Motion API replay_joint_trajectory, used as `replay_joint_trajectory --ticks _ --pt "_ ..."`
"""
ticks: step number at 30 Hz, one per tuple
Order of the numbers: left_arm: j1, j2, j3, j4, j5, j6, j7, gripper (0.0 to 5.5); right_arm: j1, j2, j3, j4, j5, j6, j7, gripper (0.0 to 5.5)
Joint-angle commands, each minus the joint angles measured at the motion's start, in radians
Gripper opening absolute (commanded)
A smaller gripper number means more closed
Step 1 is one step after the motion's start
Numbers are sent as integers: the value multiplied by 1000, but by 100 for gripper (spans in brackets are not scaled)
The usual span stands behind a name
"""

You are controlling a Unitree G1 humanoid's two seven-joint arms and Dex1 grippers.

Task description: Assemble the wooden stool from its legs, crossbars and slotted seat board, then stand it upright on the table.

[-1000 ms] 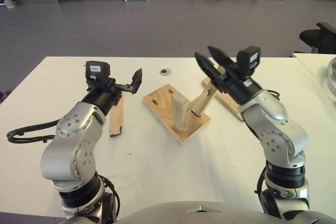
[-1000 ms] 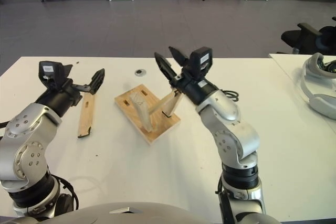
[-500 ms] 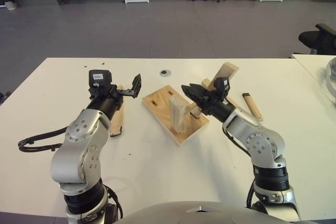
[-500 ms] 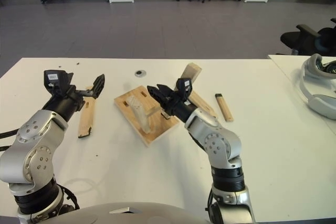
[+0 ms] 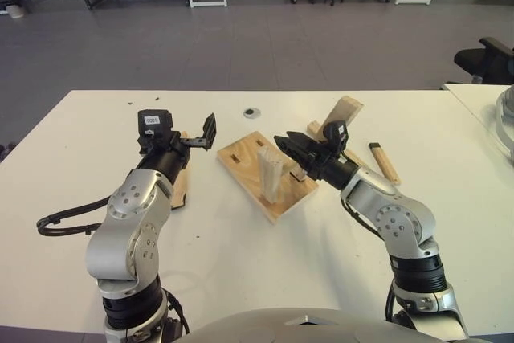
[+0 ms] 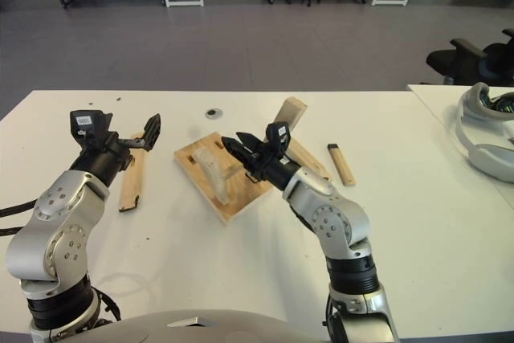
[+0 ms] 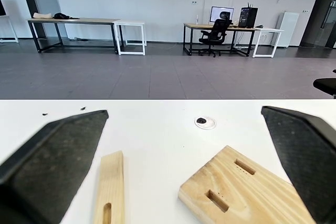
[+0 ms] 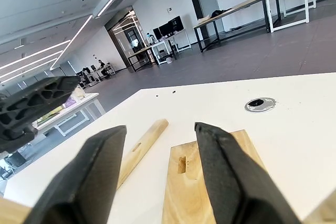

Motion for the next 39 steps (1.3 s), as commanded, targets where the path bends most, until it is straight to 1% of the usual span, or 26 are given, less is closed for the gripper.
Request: replay_joint_trajectory --ticks 1,3,5,7,8,9,10,11,12,13,15,16,19,21,23,24,27,29,31,35,38,39 --pt "25 -14 -33 18 -2 0 14 538 18 16 -33 79 1 75 -52 247" --pt "56 3 -58 33 12 -2 9 538 -21 8 -63 21 38 56 -21 247" --pt "109 103 -126 77 87 -36 -9 538 -22 -33 -94 -60 112 70 51 247" --pt "140 151 -150 115 125 -77 -22 538 9 -87 -113 -109 172 101 126 247" --pt "153 151 -147 122 127 -91 -23 538 31 -132 -113 -118 177 107 182 247" --pt "172 159 -148 133 133 -107 -28 538 69 -212 -109 -118 160 103 270 247" --pt "185 164 -149 141 139 -120 -33 538 96 -268 -105 -116 146 99 332 247" --pt "194 168 -150 147 143 -130 -37 538 112 -304 -103 -113 134 94 373 247" --pt "205 188 -164 164 154 -145 -48 538 137 -362 -115 -86 119 88 431 247" --pt "221 225 -212 194 177 -164 -73 538 145 -431 -120 -5 66 58 487 247" --pt "214 282 -319 294 228 -208 -124 538 100 -524 -50 210 -112 -47 547 247" --pt "196 305 -366 347 259 -231 -142 538 53 -521 -3 318 -203 -116 546 247" --pt "103 356 -489 534 351 -294 -195 538 -110 -383 46 624 -356 -294 477 247" --pt "49 344 -528 640 367 -334 -228 538 -179 -312 105 771 -451 -408 480 247" --pt "-26 322 -542 752 374 -393 -255 538 -216 -245 162 876 -525 -495 492 247" --pt "-60 303 -523 797 359 -413 -261 538 -219 -226 179 905 -551 -526 505 247" --pt "-126 252 -458 912 298 -471 -291 538 -164 -211 200 868 -575 -550 540 247" --pt "-145 226 -424 983 276 -502 -299 538 -122 -206 196 806 -578 -540 525 247" --pt "-127 216 -400 975 262 -510 -299 538 -88 -204 170 749 -577 -529 478 247" --pt "-50 225 -310 902 218 -560 -291 538 -5 -201 74 591 -522 -478 401 247" --pt "52 241 -152 732 173 -584 -227 538 56 -191 -59 408 -411 -426 353 247" --pt "89 233 -80 614 136 -565 -204 538 63 -190 -115 316 -335 -384 344 247"
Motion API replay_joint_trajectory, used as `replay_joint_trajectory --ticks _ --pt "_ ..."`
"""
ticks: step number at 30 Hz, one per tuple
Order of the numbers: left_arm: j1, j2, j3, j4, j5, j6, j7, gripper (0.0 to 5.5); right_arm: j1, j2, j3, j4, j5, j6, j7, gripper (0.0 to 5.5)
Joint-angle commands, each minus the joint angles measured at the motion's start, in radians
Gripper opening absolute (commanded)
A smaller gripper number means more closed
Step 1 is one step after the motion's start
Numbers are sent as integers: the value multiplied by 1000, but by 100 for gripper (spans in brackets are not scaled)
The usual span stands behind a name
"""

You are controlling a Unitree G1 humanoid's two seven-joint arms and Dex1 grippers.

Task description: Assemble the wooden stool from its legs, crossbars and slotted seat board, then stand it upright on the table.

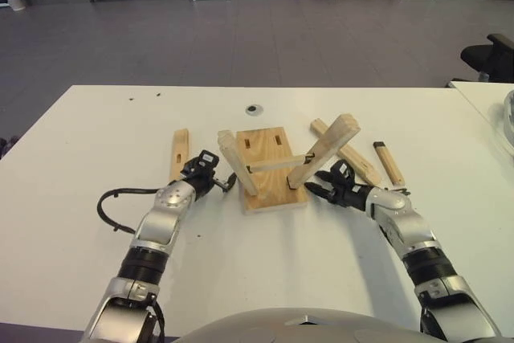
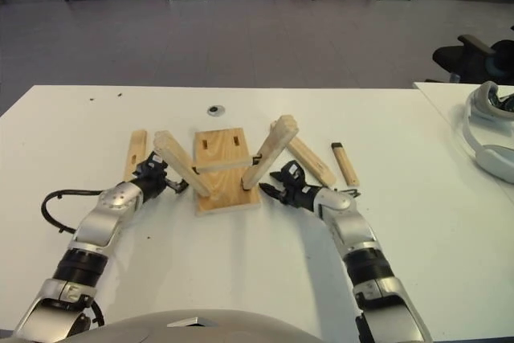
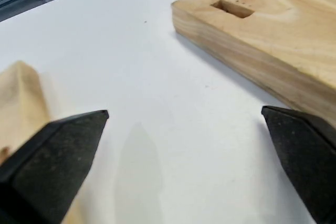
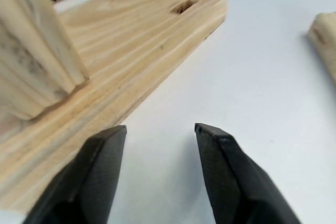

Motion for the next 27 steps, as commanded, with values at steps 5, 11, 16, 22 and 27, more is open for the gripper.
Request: replay_joint_trajectory --ticks 5,11,16,22,27 --pt "44 -39 408 -840 -646 135 184 538 -218 -14 -414 -457 684 317 -210 247" --pt "-167 96 401 -951 -904 252 388 538 -355 -5 -411 -525 951 428 -385 247" --pt "-104 144 173 -865 -777 377 409 538 -196 0 -263 -517 862 497 -388 247" --pt "15 147 -10 -733 -575 401 391 538 -142 51 -149 -532 763 458 -367 247" --pt "-121 64 147 -831 -670 357 441 538 -200 95 -219 -598 798 405 -442 247"
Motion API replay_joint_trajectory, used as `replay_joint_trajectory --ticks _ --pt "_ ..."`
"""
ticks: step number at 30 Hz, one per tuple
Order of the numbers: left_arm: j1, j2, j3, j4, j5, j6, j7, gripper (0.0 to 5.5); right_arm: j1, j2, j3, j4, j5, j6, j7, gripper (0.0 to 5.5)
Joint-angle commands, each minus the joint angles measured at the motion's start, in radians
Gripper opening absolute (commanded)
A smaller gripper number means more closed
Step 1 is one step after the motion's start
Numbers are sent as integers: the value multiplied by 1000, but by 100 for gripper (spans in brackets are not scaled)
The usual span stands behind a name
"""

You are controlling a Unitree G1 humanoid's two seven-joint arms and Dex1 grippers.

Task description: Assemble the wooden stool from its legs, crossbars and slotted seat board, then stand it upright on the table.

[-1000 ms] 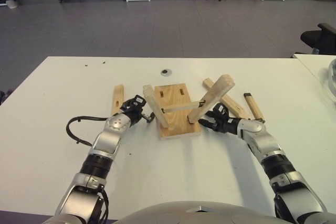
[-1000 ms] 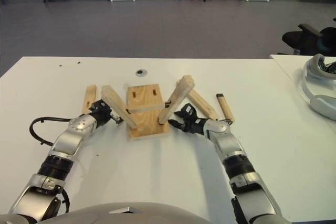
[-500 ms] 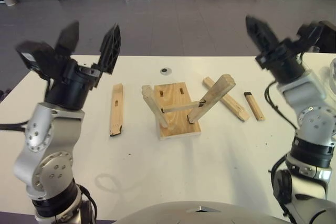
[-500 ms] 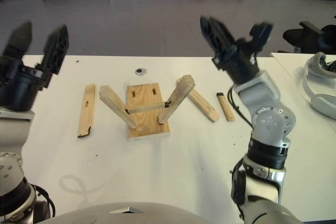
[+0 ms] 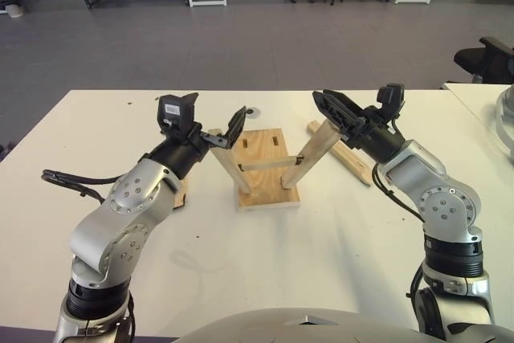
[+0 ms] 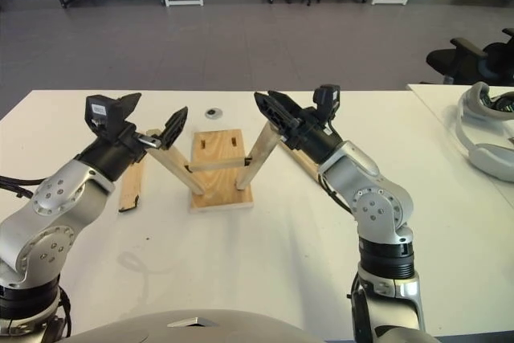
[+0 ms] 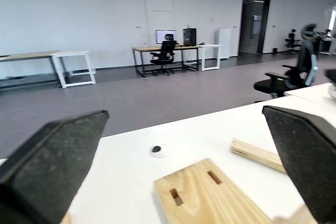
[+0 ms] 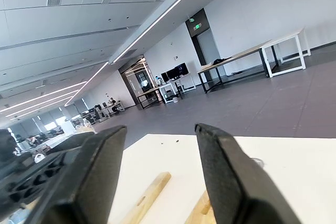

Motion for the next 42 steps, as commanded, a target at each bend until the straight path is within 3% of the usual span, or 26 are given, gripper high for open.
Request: replay_joint_trajectory --ticks 1,5,8,11,20,25,31,35,39,42 --pt "-83 -39 94 -82 -69 6 47 538 -33 40 -61 -51 8 -42 -76 247" --pt "-16 -29 278 -221 -124 -15 107 538 139 25 -131 -123 -67 -80 -139 247" --pt "241 -48 325 -275 -46 13 130 538 326 22 -91 -214 -216 -113 -176 247" --pt "410 -115 192 -283 30 34 175 538 382 45 -21 -278 -291 -124 -193 247" --pt "267 -137 -22 -308 145 77 232 538 326 39 189 -371 -510 -98 -227 247" --pt "210 -140 -122 -291 199 144 207 538 210 -37 334 -411 -709 -47 -205 247" --pt "200 -161 -217 -254 264 164 154 538 171 -54 409 -444 -760 -32 -127 247" --pt "312 -160 -94 -185 262 92 78 538 244 -60 316 -359 -786 -117 -111 247" --pt "478 -62 94 -43 301 -73 -97 538 298 -90 208 -221 -811 -257 -52 247" --pt "515 -34 200 -4 271 -162 -202 538 213 -95 206 -46 -843 -334 7 247"
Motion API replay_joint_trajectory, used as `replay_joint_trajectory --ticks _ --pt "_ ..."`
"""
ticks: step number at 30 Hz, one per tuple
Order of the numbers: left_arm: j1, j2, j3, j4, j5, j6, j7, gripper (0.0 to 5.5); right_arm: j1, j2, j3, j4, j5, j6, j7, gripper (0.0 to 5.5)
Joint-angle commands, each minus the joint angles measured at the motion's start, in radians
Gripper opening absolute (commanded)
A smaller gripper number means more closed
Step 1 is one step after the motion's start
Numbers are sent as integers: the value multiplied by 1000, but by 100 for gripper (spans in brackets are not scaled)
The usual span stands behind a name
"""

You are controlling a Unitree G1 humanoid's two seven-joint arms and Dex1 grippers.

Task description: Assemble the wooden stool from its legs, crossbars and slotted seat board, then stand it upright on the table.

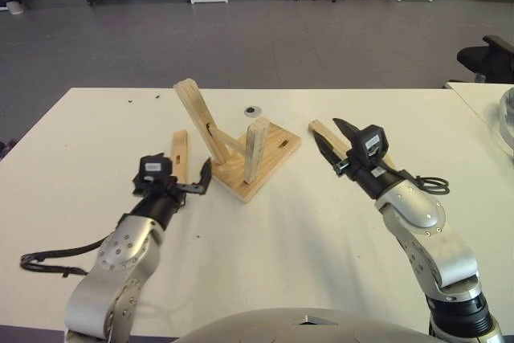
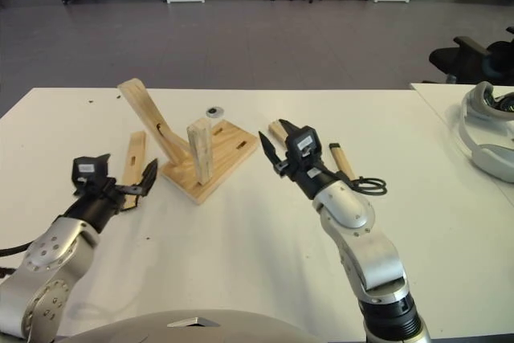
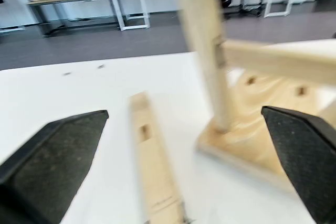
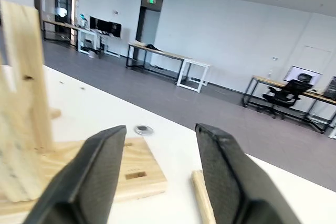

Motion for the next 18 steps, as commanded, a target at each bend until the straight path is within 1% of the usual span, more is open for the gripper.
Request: replay_joint_trajectory --ticks 1,4,7,9,10,11,13,14,15,17,18 --pt "23 31 117 44 -38 -104 -122 538 -133 -2 35 222 -48 -87 92 247" --pt "-8 62 186 136 -40 -158 -190 538 -321 64 183 481 -127 -159 206 247" --pt "-51 85 175 205 -17 -194 -236 538 -479 182 280 776 -161 -241 320 247" --pt "-54 88 156 245 -4 -212 -265 538 -537 224 345 928 -184 -336 439 247" --pt "-49 95 147 272 3 -218 -285 538 -525 214 367 915 -158 -380 539 247" --pt "-31 106 140 301 17 -230 -310 538 -502 203 373 852 -99 -388 641 247" --pt "16 141 116 352 64 -259 -364 538 -465 182 390 720 -10 -344 777 247" --pt "36 161 99 375 94 -278 -388 538 -456 178 401 682 -3 -324 799 247" --pt "47 189 78 398 133 -303 -412 538 -457 178 400 688 -40 -324 767 247" --pt "60 245 57 422 194 -341 -452 538 -491 152 373 792 -190 -371 607 247" --pt "71 273 54 425 219 -357 -474 538 -514 135 335 859 -236 -373 522 247"
